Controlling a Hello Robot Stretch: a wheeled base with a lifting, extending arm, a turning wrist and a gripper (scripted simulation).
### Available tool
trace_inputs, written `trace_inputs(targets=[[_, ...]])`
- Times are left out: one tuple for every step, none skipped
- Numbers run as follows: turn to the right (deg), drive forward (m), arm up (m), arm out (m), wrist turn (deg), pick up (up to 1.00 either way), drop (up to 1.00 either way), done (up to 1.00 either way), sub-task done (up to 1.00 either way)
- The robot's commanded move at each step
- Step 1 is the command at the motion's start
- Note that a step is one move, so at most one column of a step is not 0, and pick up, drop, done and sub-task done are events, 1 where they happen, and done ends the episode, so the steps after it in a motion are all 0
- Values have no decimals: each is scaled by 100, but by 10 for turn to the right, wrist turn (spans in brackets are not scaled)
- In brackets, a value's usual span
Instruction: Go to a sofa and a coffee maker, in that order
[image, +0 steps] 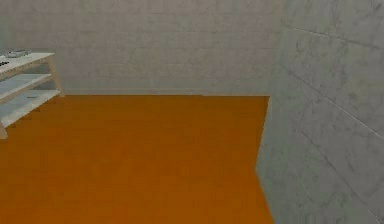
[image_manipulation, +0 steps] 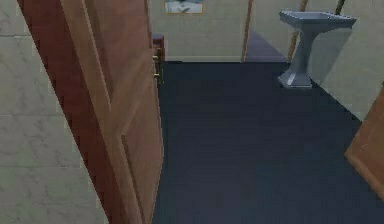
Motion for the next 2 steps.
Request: trace_inputs(targets=[[0,100,0,0,0,0,0,0,0],[0,85,0,0,0,0,0,0,0]])
